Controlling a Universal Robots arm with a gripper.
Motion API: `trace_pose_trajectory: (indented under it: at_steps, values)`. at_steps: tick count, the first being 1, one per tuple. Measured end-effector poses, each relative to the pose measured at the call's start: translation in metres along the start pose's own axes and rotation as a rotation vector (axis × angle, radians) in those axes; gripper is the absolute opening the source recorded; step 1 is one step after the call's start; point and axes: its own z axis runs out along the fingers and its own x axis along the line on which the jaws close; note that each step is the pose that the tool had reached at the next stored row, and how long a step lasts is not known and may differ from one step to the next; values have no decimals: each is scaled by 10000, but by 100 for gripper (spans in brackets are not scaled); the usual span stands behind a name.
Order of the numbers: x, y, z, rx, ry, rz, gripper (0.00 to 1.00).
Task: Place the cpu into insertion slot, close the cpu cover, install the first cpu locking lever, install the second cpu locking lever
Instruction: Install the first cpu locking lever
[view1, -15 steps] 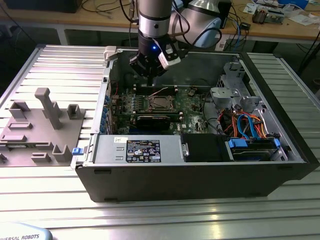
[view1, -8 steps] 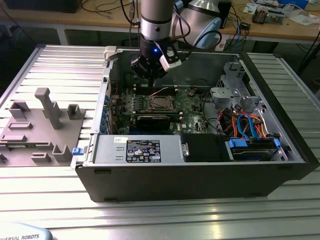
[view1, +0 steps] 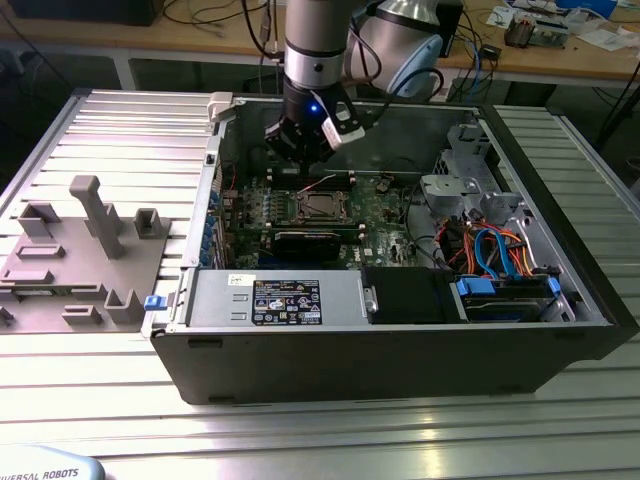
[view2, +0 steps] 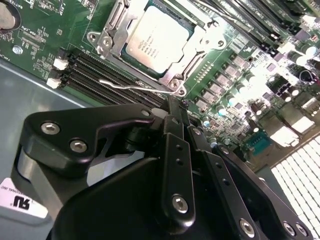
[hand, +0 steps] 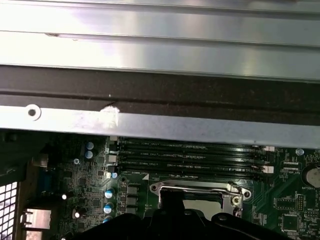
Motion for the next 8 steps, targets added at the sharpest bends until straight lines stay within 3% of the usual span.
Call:
trace_pose_trajectory:
  at_steps: [8]
  values:
    - [-14,42,77,5,13,-236,11]
